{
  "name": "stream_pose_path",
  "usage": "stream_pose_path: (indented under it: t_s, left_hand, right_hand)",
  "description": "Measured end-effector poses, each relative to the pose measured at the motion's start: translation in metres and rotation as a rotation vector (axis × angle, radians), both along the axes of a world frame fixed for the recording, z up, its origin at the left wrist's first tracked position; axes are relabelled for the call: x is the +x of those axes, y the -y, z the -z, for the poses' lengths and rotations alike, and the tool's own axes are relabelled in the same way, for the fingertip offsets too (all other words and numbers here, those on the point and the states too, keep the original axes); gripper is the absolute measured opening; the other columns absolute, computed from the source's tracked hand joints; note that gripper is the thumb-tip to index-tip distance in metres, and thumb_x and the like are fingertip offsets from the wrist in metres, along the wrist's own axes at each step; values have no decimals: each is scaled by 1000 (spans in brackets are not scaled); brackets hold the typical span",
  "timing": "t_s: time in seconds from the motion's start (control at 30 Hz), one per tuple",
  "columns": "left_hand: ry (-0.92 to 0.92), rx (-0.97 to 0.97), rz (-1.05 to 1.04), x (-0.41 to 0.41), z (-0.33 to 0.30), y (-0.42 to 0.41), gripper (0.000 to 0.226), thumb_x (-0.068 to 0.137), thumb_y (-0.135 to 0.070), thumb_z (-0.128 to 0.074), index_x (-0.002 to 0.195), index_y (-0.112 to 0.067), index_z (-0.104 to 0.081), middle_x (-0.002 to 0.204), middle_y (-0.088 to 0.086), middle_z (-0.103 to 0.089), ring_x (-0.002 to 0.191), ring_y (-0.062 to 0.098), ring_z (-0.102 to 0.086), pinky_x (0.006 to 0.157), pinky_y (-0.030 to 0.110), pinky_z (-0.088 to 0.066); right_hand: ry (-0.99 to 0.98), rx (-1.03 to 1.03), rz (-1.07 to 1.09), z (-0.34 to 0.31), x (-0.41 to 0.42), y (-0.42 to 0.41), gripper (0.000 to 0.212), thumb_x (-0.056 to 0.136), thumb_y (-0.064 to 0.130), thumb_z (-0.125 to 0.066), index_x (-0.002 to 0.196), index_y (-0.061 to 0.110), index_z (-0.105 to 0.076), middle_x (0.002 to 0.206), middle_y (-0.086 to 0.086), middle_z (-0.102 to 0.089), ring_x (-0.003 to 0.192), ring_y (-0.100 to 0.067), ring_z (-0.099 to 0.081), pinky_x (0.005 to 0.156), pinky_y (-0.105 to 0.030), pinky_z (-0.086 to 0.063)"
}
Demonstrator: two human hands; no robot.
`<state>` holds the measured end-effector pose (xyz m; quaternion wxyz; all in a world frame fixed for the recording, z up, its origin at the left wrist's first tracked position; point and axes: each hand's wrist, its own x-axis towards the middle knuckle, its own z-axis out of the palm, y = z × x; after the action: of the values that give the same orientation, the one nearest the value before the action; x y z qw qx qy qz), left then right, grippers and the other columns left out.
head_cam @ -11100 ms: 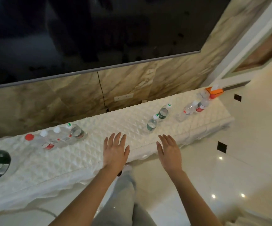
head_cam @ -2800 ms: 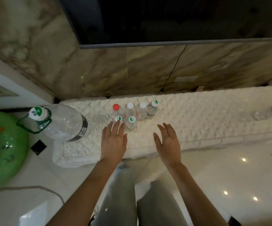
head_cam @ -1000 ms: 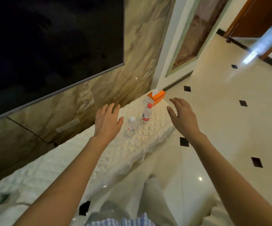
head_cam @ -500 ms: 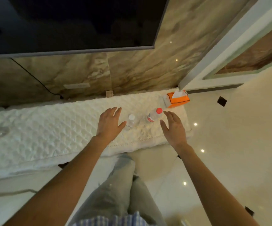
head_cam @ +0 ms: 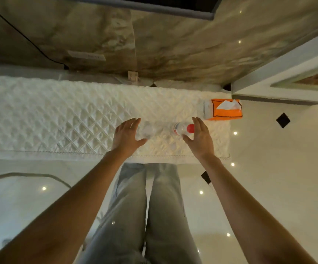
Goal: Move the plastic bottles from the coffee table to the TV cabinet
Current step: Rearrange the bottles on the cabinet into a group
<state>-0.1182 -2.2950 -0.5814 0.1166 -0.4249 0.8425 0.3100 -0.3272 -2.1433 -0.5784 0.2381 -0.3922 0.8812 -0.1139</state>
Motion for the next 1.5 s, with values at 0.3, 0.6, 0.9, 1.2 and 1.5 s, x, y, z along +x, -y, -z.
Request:
stream_pose_path:
  t_s: [0.3,0.6,0.9,1.2,1.5]
  left_hand:
    - [-253,32,-434,-37,45,-35,71,67,-21,-83,130,-9,-52,125,13,-57,110,29,-58,90,35,-46]
    - [-381,-46,-715,-44,31,-53,61,66,-15,-83,123,-10,-60,121,8,-63,105,12,-57,90,21,-41]
    - [-492,-99,-870,12,-47,-53,66,63,-17,-85,124,-17,-59,120,5,-64,106,15,-60,90,22,-44]
    - [-510,-273,-1115,141,-147,-66,68,61,-23,-87,123,-23,-59,116,0,-66,104,14,-61,89,23,-44]
    - [-576,-452,-1231,298,-202,-74,62,62,-34,-86,118,-29,-61,106,-8,-69,93,13,-64,83,39,-53]
  right_hand:
    - [299,-165,-19,47,-33,-2,63,66,15,-83,123,16,-56,123,-3,-60,111,-19,-57,94,-27,-45]
    - [281,-162,-192,45,-47,11,62,61,18,-86,118,19,-62,116,2,-66,102,-12,-61,87,-18,-44]
    - [311,-209,-377,-33,-11,42,61,64,28,-85,120,20,-61,118,3,-65,107,-10,-60,93,-21,-45]
    - [350,-394,-520,-153,103,101,55,63,31,-82,114,30,-64,108,22,-64,101,1,-59,86,-14,-43]
    - [407,-422,-646,-227,253,146,59,57,41,-80,112,31,-64,101,19,-65,95,3,-58,83,-7,-40]
